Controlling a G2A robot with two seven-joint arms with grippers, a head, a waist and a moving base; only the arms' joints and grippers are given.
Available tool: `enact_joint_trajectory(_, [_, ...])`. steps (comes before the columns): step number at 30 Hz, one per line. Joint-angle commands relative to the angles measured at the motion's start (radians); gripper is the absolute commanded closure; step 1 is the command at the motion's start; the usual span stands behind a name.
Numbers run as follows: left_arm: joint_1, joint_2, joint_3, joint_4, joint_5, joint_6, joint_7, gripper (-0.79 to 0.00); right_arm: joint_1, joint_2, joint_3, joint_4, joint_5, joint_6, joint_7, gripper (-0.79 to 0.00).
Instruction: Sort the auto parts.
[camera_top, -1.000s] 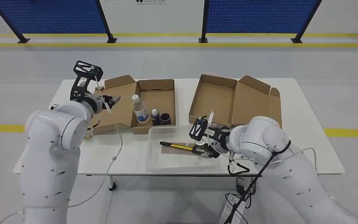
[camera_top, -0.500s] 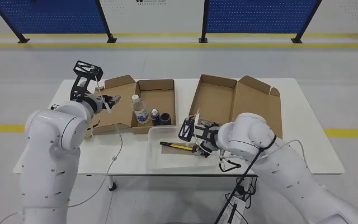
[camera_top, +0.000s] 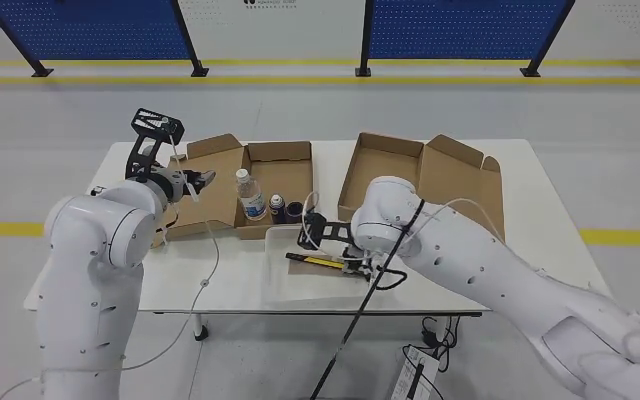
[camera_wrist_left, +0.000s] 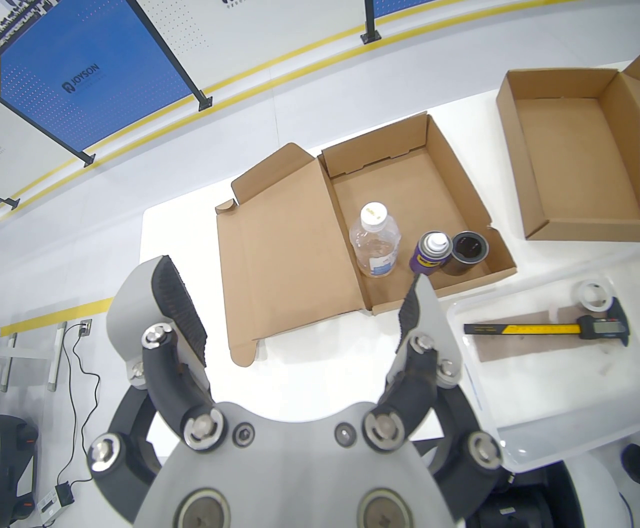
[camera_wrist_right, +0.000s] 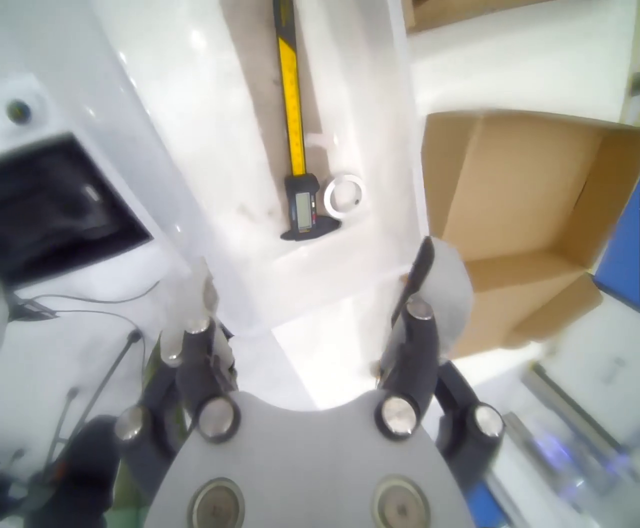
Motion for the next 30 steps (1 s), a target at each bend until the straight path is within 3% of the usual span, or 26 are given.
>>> enact_joint_trajectory(1, [0.000,0.000,0.000,0.000,0.000,0.000,0.000,-0.785,0.012,-0.009,-0.027,0.022,0.012,0.009,0.000,-0.579])
enact_joint_trajectory(5, [0.000,0.000,0.000,0.000,0.000,0.000,0.000,-0.785,0.022,-0.024,-0.068,0.062,0.025,0.036,0.000,-0.662])
enact_joint_trajectory(7, [0.000,0.000,0.000,0.000,0.000,0.000,0.000,-0.785,0.021,-0.029,-0.076,0.077,0.030,0.045,0.000,-0.754])
enact_joint_trajectory(14, [0.000,0.000,0.000,0.000,0.000,0.000,0.000,-0.785,0.003,-0.041,-0.087,0.129,0.013,0.052,-0.017,-0.683])
enact_joint_trajectory(18, [0.000,0.000,0.000,0.000,0.000,0.000,0.000,-0.785,-0.011,-0.051,-0.096,0.162,-0.004,0.042,-0.050,-0.573])
enact_joint_trajectory(26, [0.000,0.000,0.000,0.000,0.000,0.000,0.000,-0.785,-0.030,-0.081,-0.110,0.250,-0.022,0.035,-0.118,-0.560])
enact_joint_trajectory(29, [0.000,0.000,0.000,0.000,0.000,0.000,0.000,-0.785,-0.032,-0.095,-0.116,0.287,-0.025,0.029,-0.135,-0.523])
enact_joint_trajectory(30, [0.000,0.000,0.000,0.000,0.000,0.000,0.000,-0.785,-0.033,-0.100,-0.119,0.300,-0.026,0.026,-0.140,-0.477])
